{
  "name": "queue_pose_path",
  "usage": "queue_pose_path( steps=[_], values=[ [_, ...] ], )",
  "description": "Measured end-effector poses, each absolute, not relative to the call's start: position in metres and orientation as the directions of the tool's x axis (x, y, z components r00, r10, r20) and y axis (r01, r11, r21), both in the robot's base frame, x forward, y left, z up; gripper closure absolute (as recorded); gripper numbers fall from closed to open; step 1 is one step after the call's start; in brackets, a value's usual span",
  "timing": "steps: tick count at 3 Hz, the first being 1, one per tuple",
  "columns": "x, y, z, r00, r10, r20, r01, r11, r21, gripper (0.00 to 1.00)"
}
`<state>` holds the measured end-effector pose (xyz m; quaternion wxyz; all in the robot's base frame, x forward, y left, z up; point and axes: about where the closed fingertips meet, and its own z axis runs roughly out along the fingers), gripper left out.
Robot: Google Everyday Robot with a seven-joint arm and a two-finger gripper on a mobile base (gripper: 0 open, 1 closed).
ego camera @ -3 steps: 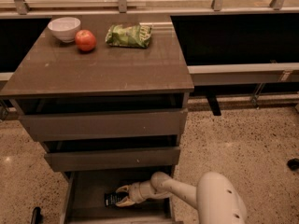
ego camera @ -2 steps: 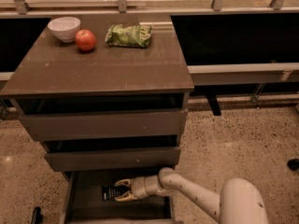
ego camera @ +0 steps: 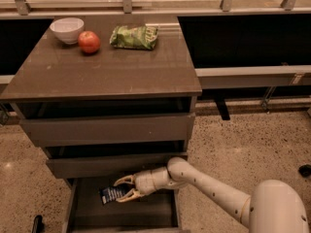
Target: Pick rxbar blueberry from bottom drawer and place on counter
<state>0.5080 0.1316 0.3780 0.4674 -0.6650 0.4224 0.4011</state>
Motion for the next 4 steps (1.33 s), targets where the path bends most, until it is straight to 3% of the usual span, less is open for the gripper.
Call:
queue_pose_path(
  steps=[2,4],
  values=[
    [0.508,0.132,0.394,0.365,-0.199,-0.909,-0.920,-0.226,-0.320,1.00],
    [0.506,0.093,0.493,0.503,-0.404,-0.764,-0.860,-0.145,-0.489,1.00]
  ],
)
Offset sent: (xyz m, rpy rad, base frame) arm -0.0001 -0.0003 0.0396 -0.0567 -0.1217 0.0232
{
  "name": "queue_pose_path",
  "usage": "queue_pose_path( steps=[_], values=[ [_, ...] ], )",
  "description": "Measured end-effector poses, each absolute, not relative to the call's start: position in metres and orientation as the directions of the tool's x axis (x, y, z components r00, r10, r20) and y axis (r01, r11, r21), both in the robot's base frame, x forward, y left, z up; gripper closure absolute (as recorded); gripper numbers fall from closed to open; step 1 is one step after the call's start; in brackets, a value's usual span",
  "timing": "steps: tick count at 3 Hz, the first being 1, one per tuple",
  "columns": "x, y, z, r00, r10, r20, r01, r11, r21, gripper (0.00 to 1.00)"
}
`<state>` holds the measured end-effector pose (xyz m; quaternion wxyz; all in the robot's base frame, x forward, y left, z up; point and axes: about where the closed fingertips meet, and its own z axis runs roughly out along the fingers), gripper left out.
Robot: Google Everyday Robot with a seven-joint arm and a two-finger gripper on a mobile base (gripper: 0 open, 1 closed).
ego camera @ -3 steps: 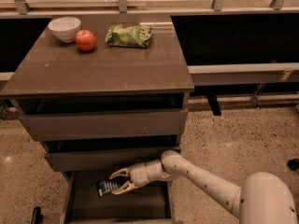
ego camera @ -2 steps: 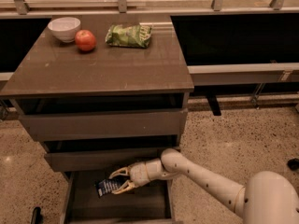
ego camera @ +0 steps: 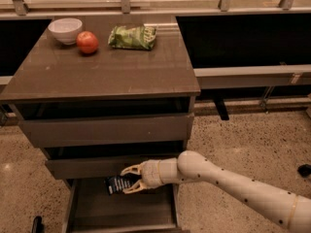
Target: Pick rxbar blueberry from bottom drawer and place on counter
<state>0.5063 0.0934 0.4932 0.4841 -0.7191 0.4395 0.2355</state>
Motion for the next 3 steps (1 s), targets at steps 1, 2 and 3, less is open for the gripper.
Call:
queue_pose_path(
  steps=[1,2,3],
  values=[
    [0.488,0.089,0.552,0.521,-0.498,-0.694,-0.829,-0.101,-0.550,1.00],
    [0.434,0.111,0.598,0.540,-0.525,-0.658,-0.822,-0.161,-0.546,1.00],
    [0.408,0.123,0.668,0.610,-0.530,-0.589,-0.776,-0.249,-0.579,1.00]
  ],
)
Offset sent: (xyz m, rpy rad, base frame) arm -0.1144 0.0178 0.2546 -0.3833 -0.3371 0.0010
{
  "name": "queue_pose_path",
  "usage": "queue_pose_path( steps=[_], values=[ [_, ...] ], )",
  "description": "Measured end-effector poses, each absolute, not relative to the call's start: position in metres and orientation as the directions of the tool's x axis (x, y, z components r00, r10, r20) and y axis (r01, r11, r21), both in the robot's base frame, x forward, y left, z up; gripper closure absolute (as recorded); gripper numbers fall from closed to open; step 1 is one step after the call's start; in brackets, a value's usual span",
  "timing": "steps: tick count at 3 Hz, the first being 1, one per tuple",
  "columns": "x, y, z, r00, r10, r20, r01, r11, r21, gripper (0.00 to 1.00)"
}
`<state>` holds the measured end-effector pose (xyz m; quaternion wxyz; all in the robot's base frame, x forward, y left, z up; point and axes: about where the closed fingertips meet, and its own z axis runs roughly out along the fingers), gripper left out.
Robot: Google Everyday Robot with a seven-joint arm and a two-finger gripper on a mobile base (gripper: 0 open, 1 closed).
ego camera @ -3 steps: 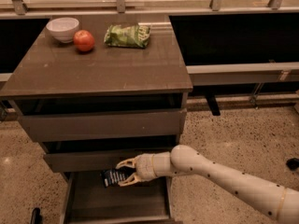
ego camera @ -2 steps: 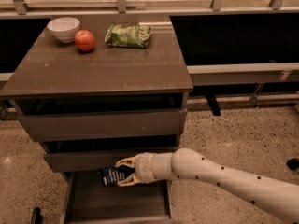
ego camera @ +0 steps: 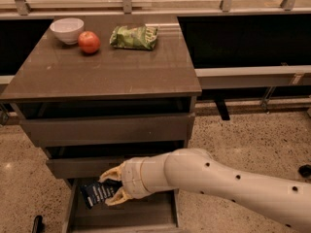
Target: Pick rxbar blueberry from bottom drawer and place on counter
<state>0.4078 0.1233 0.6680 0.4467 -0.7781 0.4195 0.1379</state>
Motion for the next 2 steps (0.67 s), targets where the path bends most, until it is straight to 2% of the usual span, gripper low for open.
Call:
queue_pose_path(
  steps=[1,2],
  values=[
    [0.3919,0.1212,0.6700,0.631,-0.532,-0.566,-0.768,-0.324,-0.552,1.00],
    [0.3941,0.1186,0.6724,0.626,-0.532,-0.570,-0.772,-0.320,-0.549,1.00]
  ],
)
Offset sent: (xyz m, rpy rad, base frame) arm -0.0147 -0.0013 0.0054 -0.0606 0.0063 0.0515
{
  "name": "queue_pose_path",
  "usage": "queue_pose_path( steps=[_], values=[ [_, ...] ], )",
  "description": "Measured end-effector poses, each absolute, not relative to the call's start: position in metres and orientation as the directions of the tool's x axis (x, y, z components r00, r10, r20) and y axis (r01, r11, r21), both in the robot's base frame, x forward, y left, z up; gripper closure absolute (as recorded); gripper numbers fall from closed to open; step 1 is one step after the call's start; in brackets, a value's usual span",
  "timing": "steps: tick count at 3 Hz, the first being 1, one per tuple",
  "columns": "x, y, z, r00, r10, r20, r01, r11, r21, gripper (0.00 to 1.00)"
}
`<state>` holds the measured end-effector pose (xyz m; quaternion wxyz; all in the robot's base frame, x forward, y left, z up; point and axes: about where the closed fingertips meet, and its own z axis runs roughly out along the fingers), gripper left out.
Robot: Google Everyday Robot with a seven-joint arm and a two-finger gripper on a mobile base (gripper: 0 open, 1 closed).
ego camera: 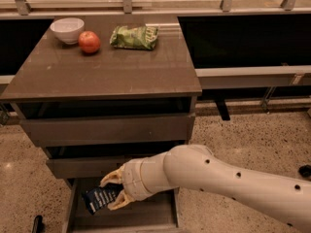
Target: Pick rxbar blueberry from bottom drawer and place on counter
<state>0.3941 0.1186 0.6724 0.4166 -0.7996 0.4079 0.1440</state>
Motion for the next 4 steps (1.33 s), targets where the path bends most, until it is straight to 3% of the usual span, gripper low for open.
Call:
queue_pose_path(
  steps=[2,4],
  values=[
    [0.457,0.062,0.762,0.597,-0.575,-0.560,-0.793,-0.317,-0.520,1.00],
    [0.533,0.039,0.808,0.545,-0.603,-0.582,-0.838,-0.373,-0.398,1.00]
  ],
)
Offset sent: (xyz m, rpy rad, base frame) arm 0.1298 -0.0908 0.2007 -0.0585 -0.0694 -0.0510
